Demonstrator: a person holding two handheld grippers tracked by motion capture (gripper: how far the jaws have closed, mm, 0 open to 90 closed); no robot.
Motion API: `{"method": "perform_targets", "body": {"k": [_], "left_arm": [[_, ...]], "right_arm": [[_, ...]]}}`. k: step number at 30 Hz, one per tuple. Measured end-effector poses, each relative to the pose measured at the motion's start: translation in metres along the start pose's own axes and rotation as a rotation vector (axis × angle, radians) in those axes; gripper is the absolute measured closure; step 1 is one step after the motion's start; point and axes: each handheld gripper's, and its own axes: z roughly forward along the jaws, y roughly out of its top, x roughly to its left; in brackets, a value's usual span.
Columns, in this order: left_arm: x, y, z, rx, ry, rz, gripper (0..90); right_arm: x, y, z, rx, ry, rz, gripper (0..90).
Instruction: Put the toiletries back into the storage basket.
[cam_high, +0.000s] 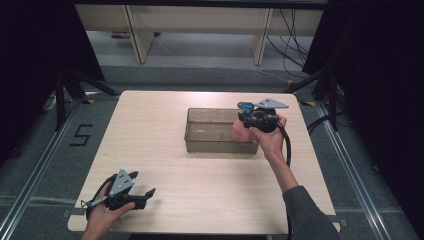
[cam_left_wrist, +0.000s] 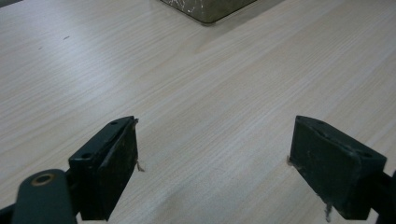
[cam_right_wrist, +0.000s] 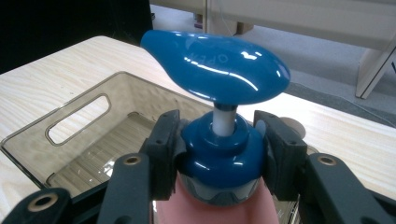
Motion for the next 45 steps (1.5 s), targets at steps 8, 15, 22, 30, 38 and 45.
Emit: {"method": "perform_targets", "body": {"k": [8, 15, 22, 30, 38, 45], "left_arm": [[0.000, 0.000, 0.000, 0.002, 0.002, -0.004, 14.9], [0.000, 0.000, 0.001, -0.009, 0.000, -0.005, 14.9], [0.000, 0.000, 0.000, -0.005, 0.001, -0.003, 14.9], [-0.001, 0.000, 0.000, -0.003, 0.001, -0.006, 14.8], [0.000, 0.000, 0.001, -0.008, 0.001, 0.009, 14.9], [-0.002, 0.000, 0.002, 0.002, -0.010, 0.018, 14.8]], "right_arm": [[0.000, -0.010, 0.001, 0.018, -0.005, 0.003, 53.7], [-0.001, -0.014, 0.000, 0.021, -0.008, 0.006, 53.7], [-0.002, -0.018, -0.001, 0.026, -0.007, -0.015, 53.7], [-0.003, -0.023, -0.002, 0.034, -0.019, -0.006, 53.7], [-0.005, -0.025, -0.001, 0.028, -0.014, -0.033, 53.4], [-0.005, -0.027, -0.005, -0.014, 0.008, 0.135, 34.9]]}}
